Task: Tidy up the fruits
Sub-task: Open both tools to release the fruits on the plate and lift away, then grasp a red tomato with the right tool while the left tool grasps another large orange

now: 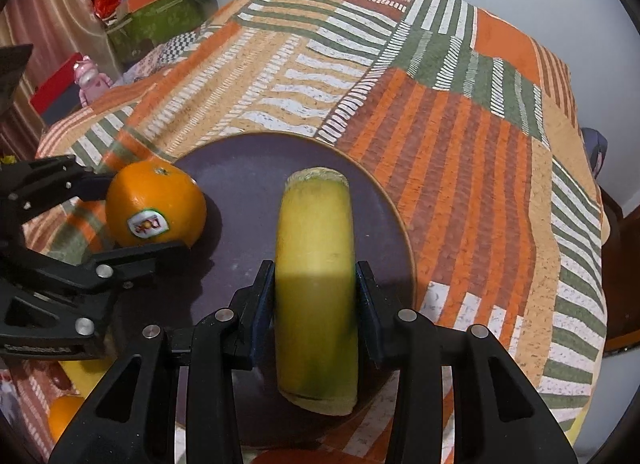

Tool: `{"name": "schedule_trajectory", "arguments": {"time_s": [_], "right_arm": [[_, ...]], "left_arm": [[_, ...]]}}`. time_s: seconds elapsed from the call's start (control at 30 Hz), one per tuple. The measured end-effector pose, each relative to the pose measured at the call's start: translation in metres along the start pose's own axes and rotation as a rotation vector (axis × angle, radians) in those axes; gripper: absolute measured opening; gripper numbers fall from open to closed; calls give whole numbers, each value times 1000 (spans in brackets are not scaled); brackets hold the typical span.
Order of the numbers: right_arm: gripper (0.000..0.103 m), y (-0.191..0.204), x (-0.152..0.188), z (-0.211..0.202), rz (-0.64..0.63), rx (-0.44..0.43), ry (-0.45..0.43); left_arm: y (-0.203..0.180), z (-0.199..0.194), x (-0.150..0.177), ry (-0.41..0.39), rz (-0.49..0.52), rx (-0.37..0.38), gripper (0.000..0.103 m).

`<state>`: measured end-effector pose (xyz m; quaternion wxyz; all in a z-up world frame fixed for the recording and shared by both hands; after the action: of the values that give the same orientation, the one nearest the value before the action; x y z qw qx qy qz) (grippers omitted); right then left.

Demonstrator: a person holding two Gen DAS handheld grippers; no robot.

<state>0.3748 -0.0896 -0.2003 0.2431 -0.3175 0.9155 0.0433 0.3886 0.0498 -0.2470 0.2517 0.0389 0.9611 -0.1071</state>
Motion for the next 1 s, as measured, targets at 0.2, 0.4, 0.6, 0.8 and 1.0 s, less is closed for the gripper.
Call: {"name": "schedule_trajectory", "arguments": {"time_s": [0.2, 0.4, 0.6, 0.8, 1.0], "right_arm": [[37, 7, 2, -13, -20, 33, -24], [44, 2, 7, -47, 11, 45, -93], [46, -2, 20, -88, 41, 64, -165], [55, 0, 40, -120, 69, 91, -226], [57, 5, 62, -132, 91, 91, -237]], "left_arm": [[-5, -19, 0, -44, 7, -18, 76], [-9, -50, 4, -89, 5, -19, 77], [-23, -89, 18, -152, 26, -38, 77], [-43, -120, 43, -184, 31, -17, 77], [-65, -124, 78, -171, 34, -5, 77]]}}
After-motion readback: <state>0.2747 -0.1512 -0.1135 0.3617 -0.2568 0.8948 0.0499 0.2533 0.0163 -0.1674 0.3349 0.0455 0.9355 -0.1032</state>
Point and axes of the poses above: each gripper's, at about its wrist camera, not at the fingertips, and z roughly the way its jaws point, y to its left, x to its underside, the point moved 3 cm from there along z, roughly the way its jaws point, and after that the axes turned 6 degrees about x, right-handed, at the moved point
